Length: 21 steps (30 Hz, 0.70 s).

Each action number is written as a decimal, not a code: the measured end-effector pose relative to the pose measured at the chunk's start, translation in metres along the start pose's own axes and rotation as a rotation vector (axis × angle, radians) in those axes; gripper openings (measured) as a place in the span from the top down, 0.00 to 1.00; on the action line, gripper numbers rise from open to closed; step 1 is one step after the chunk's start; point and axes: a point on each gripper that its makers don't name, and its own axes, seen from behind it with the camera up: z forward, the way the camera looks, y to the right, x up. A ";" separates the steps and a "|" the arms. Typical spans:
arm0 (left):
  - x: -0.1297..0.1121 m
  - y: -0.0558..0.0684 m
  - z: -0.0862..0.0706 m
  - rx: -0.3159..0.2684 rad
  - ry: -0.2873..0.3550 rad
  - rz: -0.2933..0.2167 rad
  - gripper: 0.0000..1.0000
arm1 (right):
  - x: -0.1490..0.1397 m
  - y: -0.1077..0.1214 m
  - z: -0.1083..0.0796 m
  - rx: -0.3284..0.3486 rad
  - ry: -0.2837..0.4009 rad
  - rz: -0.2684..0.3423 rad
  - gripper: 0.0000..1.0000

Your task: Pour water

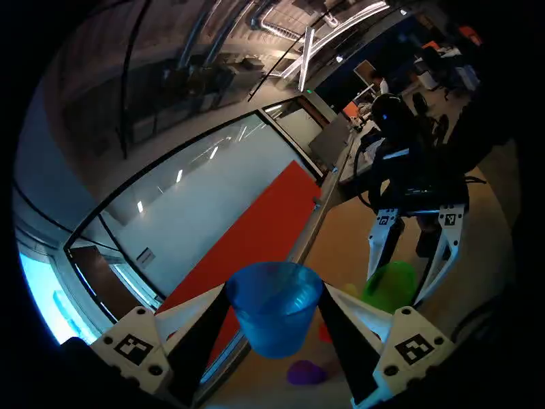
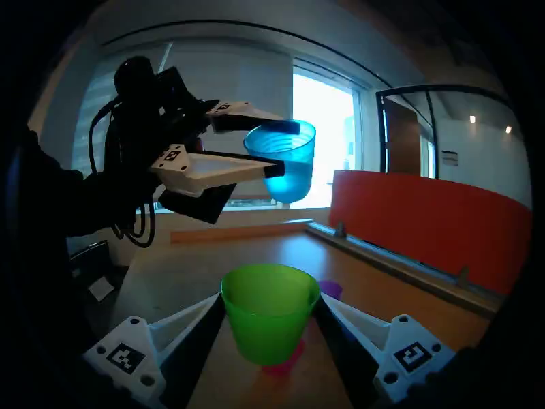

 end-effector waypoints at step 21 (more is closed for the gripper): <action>0.007 0.002 0.005 0.011 0.004 0.095 0.13 | 0.004 -0.006 0.009 0.016 0.012 0.007 0.08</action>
